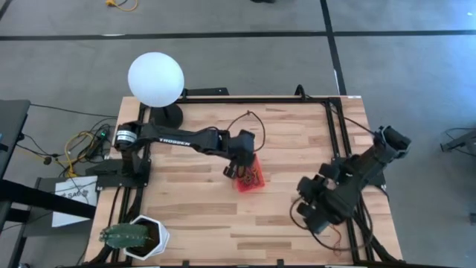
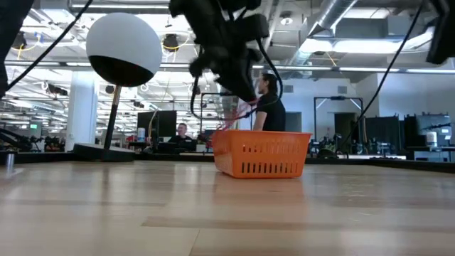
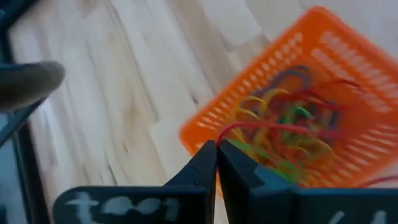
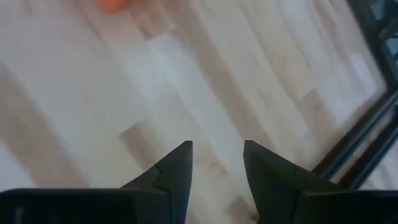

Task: Pick and place items into bin
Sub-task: Put the red rubber band into the orange bin

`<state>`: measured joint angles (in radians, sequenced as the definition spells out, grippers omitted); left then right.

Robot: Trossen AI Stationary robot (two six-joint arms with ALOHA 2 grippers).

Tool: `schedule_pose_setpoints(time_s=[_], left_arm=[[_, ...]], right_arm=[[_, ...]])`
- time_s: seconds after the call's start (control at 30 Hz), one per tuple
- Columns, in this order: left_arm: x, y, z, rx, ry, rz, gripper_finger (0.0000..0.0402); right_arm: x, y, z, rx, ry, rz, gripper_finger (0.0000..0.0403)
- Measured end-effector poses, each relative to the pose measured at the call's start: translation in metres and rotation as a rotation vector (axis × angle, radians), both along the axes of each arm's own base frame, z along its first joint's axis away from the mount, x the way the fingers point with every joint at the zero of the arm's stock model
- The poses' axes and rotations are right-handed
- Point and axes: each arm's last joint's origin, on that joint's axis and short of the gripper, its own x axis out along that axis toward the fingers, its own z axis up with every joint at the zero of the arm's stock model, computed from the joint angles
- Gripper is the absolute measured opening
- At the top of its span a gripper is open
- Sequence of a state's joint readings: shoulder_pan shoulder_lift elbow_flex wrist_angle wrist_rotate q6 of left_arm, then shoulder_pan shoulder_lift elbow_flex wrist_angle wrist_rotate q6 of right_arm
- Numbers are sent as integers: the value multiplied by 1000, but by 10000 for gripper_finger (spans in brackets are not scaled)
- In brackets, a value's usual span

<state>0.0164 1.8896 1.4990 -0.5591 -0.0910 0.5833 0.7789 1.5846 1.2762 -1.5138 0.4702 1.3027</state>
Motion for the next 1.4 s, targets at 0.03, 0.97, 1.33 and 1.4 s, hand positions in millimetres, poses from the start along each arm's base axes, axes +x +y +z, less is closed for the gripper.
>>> schedule_pose_setpoints(time_s=[0.03,0.97,1.33,1.4], left_arm=[[1,4,-5,10,-26,-3,0],[6,7,-23,-231,22,157,0],[12,-24,-48,-105,84,116,51],[13,-28,-47,-48,62,135,74]], right_arm=[[-1,4,-2,1,-5,2,139],[-4,39,-53,75,381,-56,151],[-3,39,-53,77,370,-51,158],[-3,39,-53,76,371,-52,158]])
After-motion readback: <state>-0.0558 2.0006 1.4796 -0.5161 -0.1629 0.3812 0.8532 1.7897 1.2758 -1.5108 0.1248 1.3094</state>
